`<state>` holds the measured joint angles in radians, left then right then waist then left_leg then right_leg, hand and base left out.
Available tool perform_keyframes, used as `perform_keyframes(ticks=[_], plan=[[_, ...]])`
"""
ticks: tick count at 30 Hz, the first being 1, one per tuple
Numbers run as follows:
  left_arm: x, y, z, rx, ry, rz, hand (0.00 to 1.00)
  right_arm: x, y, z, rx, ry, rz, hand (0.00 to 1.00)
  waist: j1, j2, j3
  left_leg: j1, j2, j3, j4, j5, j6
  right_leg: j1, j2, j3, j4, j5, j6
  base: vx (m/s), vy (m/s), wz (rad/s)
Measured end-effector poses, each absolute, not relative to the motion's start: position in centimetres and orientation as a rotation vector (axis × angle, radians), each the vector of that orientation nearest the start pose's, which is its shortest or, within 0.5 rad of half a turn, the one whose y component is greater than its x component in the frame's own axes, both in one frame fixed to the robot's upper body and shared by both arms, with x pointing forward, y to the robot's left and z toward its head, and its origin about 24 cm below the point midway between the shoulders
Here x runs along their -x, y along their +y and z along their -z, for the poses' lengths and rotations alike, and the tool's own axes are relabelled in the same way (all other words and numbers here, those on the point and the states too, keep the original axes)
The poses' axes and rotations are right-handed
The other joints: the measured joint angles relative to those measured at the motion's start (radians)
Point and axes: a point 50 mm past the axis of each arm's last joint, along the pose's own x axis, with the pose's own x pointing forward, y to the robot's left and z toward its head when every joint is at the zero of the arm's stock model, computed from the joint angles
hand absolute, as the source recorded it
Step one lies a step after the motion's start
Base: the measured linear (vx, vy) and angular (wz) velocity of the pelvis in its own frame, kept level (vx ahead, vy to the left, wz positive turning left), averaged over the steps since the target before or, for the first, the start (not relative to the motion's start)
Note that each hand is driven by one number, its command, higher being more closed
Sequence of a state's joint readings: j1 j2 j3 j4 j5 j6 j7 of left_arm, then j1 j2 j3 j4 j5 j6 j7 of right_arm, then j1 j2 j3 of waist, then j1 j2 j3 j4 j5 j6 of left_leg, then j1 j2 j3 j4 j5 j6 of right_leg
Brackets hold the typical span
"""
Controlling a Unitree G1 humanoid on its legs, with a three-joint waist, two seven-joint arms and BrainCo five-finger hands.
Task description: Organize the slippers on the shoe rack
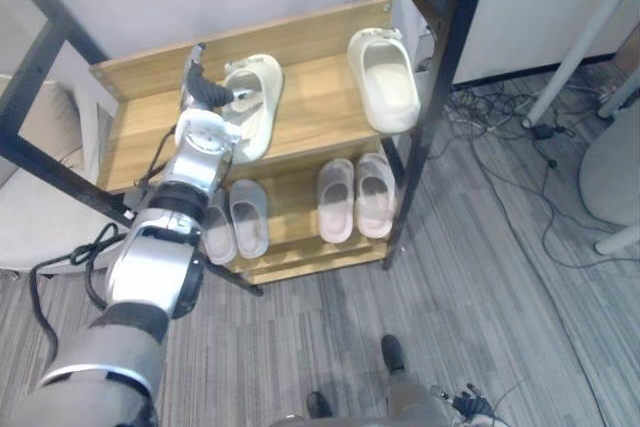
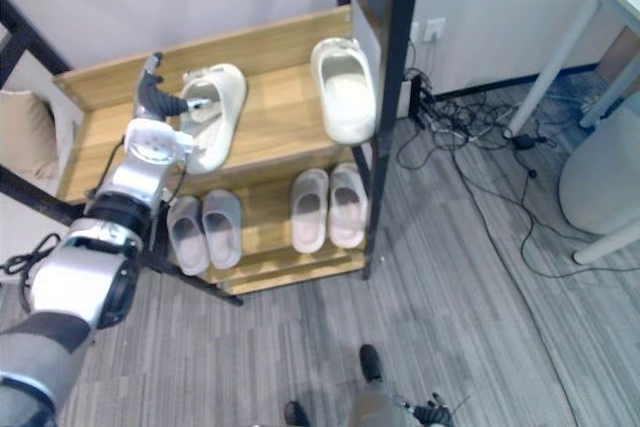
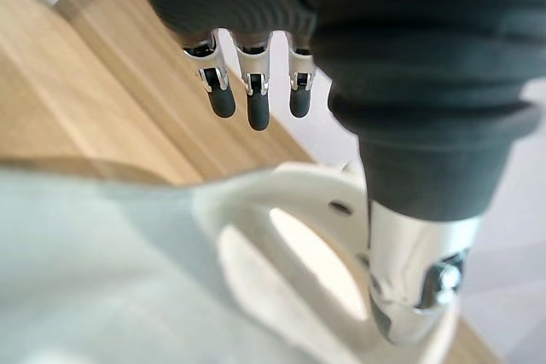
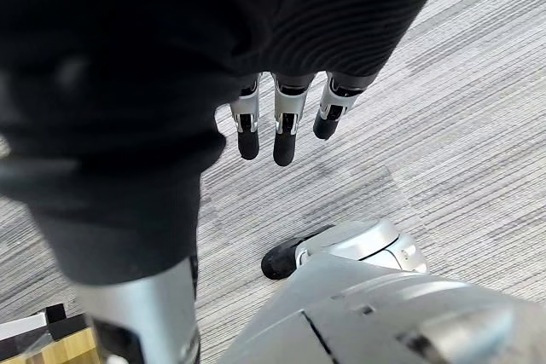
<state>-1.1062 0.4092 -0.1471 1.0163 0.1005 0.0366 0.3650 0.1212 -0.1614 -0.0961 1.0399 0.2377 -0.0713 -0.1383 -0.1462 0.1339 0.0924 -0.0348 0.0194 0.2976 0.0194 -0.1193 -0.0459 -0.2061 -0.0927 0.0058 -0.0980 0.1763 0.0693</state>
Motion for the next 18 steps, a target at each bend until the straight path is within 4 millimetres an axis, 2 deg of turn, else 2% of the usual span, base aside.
perform_keyframes(ticks=[2,3,18], plan=[[-41.60,20.90,-20.88,-0.569,-0.162,-0.404,0.00,-8.30,-23.47,15.47,-0.035,1.054,0.459,0.00,-0.002,0.000,0.000,-0.001,0.000,0.005,0.000,0.000,0.000,-0.004,0.001,0.004,0.000,0.001,0.000,0.02,-0.017,-0.06],[-41.64,20.96,-20.85,-0.573,-0.155,-0.407,1.00,-8.40,-23.45,15.45,-0.035,1.051,0.459,0.00,-0.007,0.001,0.000,-0.001,0.000,0.007,0.000,0.000,0.000,-0.005,0.001,0.006,0.000,0.001,0.000,0.02,-0.019,-0.06],[-41.60,21.30,-21.07,-0.625,-0.156,-0.416,1.00,-8.52,-23.50,15.40,-0.029,1.046,0.470,0.00,-0.015,0.008,0.005,0.001,0.001,0.021,0.000,-0.001,0.000,-0.010,0.005,0.021,0.000,0.005,-0.004,0.00,-0.015,-0.03]])
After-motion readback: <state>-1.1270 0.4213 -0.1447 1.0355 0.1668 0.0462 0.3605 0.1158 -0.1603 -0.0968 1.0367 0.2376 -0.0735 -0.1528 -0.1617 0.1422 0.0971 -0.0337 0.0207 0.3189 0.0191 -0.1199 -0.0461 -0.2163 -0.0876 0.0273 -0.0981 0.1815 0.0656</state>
